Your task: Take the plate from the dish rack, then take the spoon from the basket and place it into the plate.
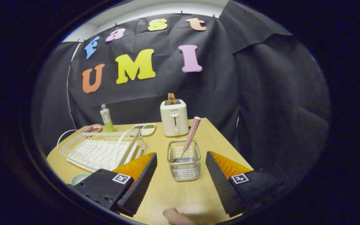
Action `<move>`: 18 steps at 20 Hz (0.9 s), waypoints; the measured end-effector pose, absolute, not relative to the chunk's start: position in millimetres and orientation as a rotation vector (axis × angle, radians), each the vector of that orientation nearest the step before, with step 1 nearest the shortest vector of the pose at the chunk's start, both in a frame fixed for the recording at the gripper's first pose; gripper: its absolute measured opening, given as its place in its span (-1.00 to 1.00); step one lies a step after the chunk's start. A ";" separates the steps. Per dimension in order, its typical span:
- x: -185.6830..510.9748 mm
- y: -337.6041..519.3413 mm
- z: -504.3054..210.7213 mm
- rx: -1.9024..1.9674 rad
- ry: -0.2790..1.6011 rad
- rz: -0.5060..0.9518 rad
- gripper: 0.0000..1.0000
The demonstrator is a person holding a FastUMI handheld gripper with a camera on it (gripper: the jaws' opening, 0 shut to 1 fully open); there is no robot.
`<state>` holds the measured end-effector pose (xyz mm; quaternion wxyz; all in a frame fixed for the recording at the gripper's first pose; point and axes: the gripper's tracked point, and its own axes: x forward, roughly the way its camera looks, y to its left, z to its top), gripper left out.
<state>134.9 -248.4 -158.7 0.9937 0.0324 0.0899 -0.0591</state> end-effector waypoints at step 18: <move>224.1 -259.8 -137.7 0.147 0.074 -0.052 -0.67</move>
